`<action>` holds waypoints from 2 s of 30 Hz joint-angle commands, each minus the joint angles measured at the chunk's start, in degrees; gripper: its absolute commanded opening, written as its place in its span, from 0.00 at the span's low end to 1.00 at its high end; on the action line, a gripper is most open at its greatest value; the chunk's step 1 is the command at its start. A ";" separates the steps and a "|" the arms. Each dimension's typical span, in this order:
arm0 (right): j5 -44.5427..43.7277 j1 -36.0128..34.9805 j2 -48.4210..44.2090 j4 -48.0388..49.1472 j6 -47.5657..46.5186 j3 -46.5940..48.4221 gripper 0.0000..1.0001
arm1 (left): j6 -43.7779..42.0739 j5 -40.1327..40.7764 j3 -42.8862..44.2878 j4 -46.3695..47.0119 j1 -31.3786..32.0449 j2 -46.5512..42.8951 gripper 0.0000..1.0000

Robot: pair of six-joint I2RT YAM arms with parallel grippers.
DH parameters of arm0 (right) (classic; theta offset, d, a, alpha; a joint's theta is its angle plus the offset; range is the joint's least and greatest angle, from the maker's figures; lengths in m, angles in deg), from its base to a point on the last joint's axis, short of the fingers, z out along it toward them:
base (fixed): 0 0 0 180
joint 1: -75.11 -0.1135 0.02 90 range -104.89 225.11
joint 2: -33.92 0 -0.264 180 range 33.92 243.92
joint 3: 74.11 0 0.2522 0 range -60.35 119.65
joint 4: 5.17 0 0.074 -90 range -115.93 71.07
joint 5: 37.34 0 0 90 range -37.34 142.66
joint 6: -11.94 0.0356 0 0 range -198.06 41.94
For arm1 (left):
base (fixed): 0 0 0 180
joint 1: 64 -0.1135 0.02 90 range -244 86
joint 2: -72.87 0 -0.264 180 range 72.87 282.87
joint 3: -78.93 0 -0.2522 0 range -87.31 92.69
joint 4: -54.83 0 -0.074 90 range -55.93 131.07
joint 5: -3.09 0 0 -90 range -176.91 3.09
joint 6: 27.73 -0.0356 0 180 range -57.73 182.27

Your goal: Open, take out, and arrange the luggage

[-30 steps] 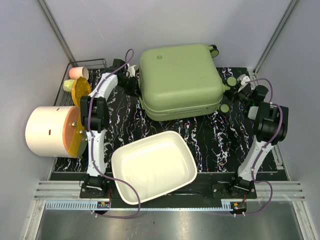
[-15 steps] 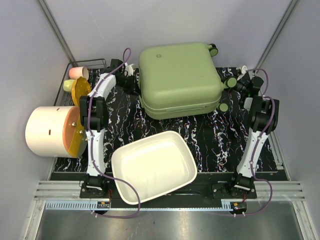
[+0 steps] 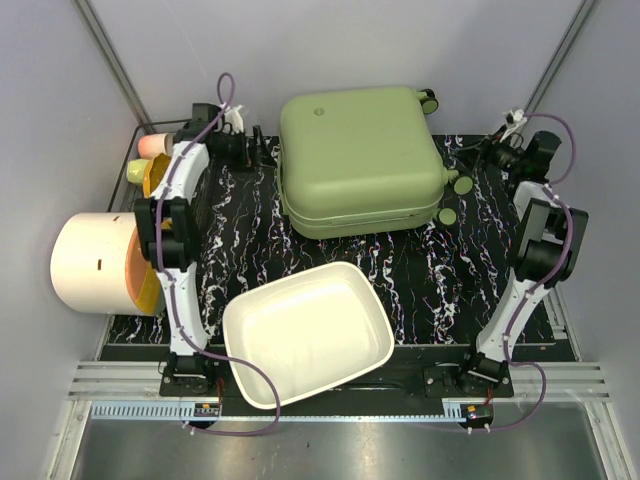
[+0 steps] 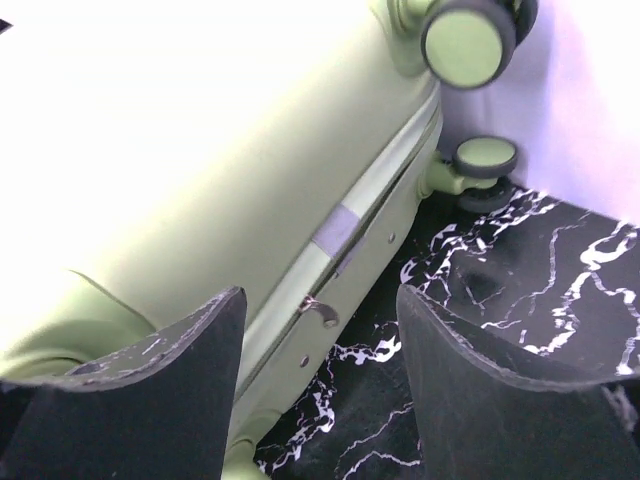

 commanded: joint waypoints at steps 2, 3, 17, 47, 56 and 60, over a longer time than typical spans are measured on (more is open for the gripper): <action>-1.43 0.39 -9.66 -19.91 -4.26 5.61 0.72 | -1.89 -3.14 -3.33 1.84 -1.04 -12.76 0.99; -0.82 0.57 -9.93 -22.48 -4.17 8.15 0.73 | -1.89 -3.66 -5.17 1.84 -1.04 -13.64 0.99; 5.60 -2.50 -8.26 -73.06 -28.40 15.11 0.84 | 3.47 -11.75 -28.37 8.08 1.60 -25.86 0.99; 6.66 -8.02 -37.16 -92.50 -52.70 -15.28 0.63 | 4.89 -8.86 -12.33 18.63 14.43 -9.26 0.83; -0.80 -21.39 -44.73 -63.32 -25.67 -22.85 0.66 | 3.47 -6.40 -7.12 16.69 15.75 -6.88 0.86; -7.64 -23.07 -44.12 -61.70 -22.18 -19.17 0.71 | 1.98 -5.95 -6.94 15.03 15.49 -9.33 0.88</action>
